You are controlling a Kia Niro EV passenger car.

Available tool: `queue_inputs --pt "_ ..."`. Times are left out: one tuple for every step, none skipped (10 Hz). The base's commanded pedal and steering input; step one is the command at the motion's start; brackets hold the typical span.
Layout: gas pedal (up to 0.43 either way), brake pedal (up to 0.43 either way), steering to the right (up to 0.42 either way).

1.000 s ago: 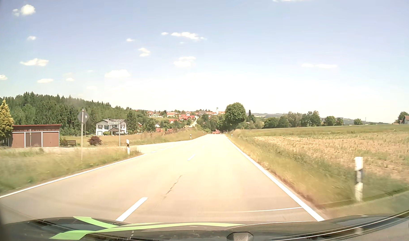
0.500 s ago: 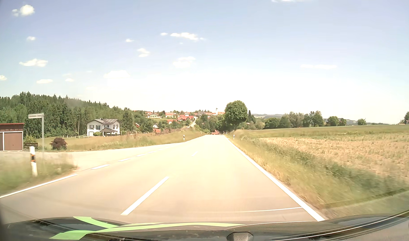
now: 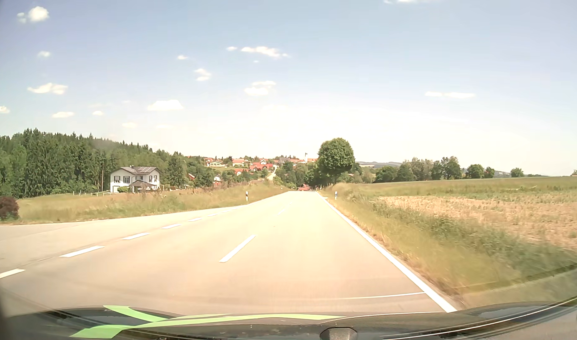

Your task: Follow the waypoints while adhering to traffic rules and regulations

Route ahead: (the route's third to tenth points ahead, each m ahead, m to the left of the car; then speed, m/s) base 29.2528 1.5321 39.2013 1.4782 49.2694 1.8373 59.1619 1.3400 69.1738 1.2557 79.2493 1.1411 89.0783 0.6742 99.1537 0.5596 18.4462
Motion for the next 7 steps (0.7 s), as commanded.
queue_inputs --pt "0.000 0.000 0.002" --pt "0.000 0.000 0.001" --pt "0.000 0.000 0.002" --pt "0.000 0.000 0.001" --pt "0.000 0.000 0.002" --pt "0.028 0.000 0.001" --pt "0.039 0.000 0.002"
